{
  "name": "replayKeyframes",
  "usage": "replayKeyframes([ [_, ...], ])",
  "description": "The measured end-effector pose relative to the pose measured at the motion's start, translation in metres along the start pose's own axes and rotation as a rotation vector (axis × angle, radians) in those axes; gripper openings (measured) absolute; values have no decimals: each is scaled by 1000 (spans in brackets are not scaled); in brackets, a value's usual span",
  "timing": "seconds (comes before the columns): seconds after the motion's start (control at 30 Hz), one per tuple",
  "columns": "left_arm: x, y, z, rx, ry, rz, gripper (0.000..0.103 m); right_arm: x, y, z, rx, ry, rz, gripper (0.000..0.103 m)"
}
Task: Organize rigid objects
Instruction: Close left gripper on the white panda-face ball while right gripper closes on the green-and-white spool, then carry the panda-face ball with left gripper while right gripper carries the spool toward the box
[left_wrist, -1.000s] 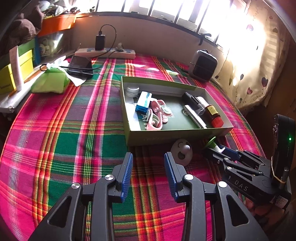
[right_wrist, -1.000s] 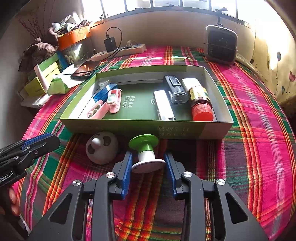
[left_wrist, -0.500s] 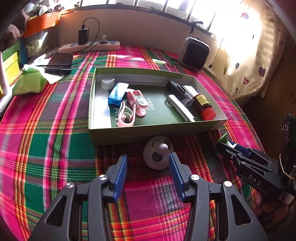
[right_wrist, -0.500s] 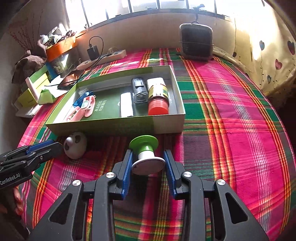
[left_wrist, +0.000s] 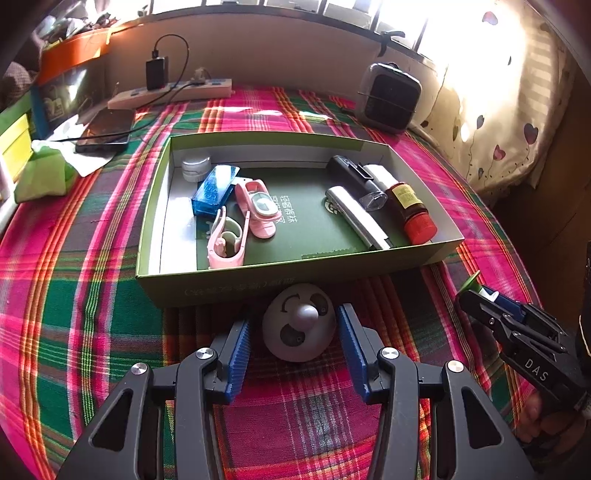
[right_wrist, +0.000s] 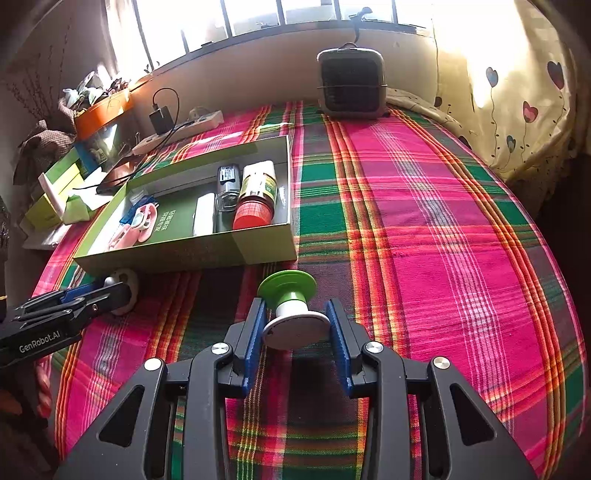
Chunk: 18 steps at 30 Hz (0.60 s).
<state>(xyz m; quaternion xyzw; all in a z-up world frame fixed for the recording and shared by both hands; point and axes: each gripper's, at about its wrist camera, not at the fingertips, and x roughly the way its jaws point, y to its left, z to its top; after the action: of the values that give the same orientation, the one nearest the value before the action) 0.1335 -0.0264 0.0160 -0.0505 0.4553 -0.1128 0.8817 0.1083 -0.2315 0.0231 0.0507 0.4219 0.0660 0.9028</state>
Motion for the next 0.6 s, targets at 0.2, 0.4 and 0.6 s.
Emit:
replayKeyframes([
  [0.2, 2, -2, 1, 0, -14, 17, 45, 1, -2, 0, 6, 7, 18, 35],
  [0.4, 2, -1, 1, -2, -24, 28, 38, 4, -2, 0, 7, 17, 24, 35],
  [0.6, 1, 0, -1, -6, -32, 23, 37, 4, -2, 0, 7, 18, 24, 35],
])
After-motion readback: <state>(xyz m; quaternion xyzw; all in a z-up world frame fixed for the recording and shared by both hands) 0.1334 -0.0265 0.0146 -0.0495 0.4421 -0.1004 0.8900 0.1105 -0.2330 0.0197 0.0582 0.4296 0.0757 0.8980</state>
